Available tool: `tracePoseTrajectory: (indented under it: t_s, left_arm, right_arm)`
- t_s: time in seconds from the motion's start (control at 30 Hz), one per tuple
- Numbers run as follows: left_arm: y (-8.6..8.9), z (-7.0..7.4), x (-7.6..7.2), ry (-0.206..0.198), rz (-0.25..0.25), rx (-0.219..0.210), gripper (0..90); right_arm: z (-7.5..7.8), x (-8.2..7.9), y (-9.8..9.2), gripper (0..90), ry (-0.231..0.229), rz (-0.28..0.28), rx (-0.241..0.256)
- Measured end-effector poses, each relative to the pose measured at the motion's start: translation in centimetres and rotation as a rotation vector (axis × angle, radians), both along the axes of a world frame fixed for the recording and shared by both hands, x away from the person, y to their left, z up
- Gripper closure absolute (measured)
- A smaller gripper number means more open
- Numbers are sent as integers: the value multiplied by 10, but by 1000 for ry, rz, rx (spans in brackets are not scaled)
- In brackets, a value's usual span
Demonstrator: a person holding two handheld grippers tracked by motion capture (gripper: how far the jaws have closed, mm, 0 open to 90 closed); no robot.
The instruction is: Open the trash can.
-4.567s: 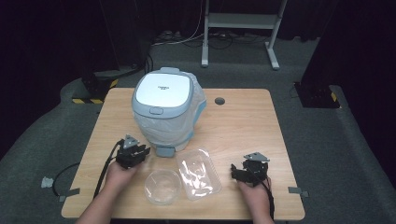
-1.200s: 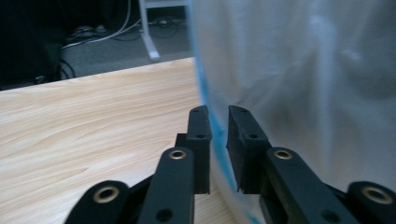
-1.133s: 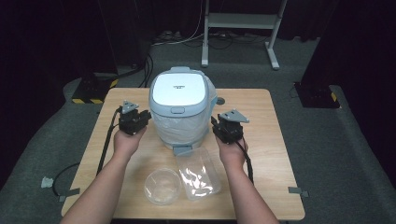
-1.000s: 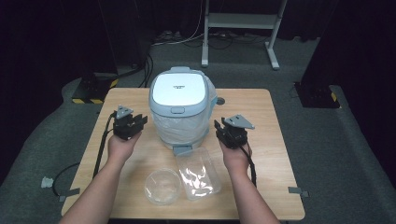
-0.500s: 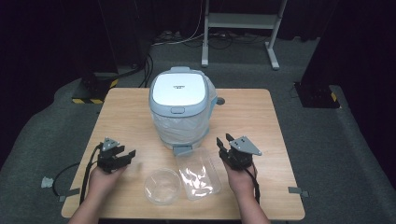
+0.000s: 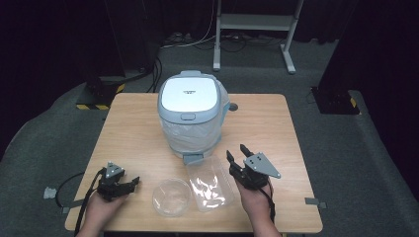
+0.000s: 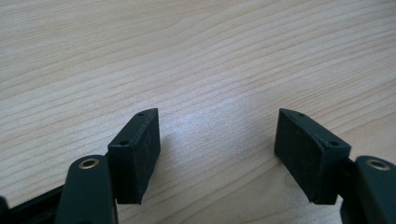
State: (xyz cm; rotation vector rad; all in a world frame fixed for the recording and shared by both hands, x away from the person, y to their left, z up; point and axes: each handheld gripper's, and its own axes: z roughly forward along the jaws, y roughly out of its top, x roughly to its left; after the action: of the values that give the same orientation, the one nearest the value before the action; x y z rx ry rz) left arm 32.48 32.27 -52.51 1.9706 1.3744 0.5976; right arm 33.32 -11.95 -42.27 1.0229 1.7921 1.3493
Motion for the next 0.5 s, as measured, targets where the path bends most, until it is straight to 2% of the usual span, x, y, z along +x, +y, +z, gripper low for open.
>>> tracePoseTrajectory:
  t_s: [0.03,0.17,0.5]
  left_arm:
    - [2,-2,-1,-11,-1,-13,308]
    - [2,-2,-2,-15,-5,-12,283]
    - [2,-3,-4,-23,-5,-11,278]
  right_arm:
    - [2,-1,1,485,-10,0,2]
    - [15,-7,2,484,-53,1,21]
    - [45,-11,7,517,-113,3,50]
